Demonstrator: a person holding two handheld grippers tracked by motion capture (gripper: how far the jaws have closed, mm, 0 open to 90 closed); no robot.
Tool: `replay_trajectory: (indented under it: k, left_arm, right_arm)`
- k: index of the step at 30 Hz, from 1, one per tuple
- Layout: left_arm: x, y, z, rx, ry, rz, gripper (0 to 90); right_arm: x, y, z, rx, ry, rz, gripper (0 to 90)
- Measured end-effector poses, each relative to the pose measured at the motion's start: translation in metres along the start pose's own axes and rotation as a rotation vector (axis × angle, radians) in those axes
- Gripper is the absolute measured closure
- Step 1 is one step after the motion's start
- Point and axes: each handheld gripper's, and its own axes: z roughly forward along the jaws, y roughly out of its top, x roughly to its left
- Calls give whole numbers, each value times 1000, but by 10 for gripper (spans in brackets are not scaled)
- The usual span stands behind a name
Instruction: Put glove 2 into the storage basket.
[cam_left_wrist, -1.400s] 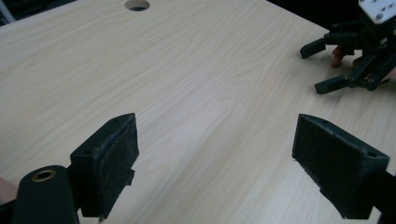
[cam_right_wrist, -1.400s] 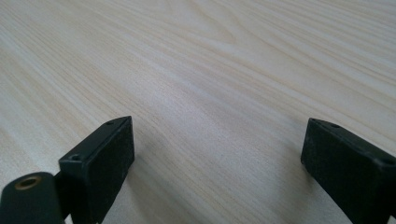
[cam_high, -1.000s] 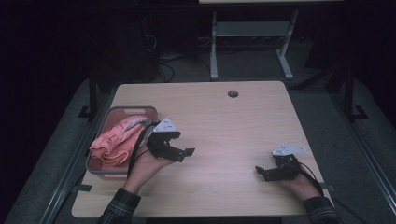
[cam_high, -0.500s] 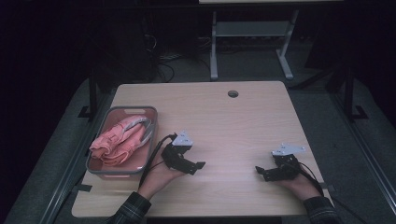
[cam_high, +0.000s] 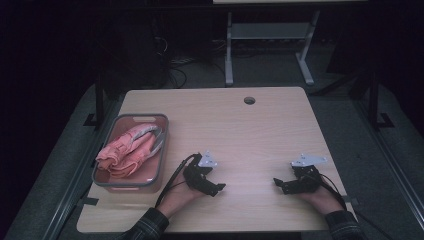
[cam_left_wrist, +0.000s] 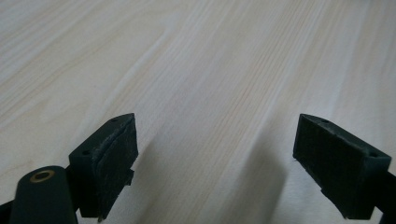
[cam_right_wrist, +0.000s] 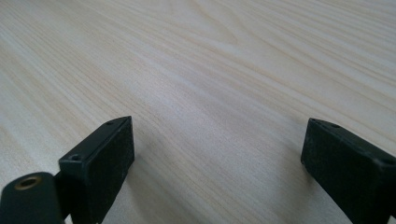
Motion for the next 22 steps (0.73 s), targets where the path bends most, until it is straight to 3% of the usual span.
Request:
replay_trajectory:
  k: [2, 9, 22]
  left_arm:
    - [0, -2, 4, 5, 4, 1, 130]
    - [2, -12, 6, -87, -13, 7, 125]
    - [2, -12, 5, -87, -12, 10, 126]
  right_arm:
    - [0, 0, 0, 0, 0, 0, 92]
    - [0, 0, 0, 0, 0, -1, 92]
    - [0, 0, 0, 0, 0, 0, 92]
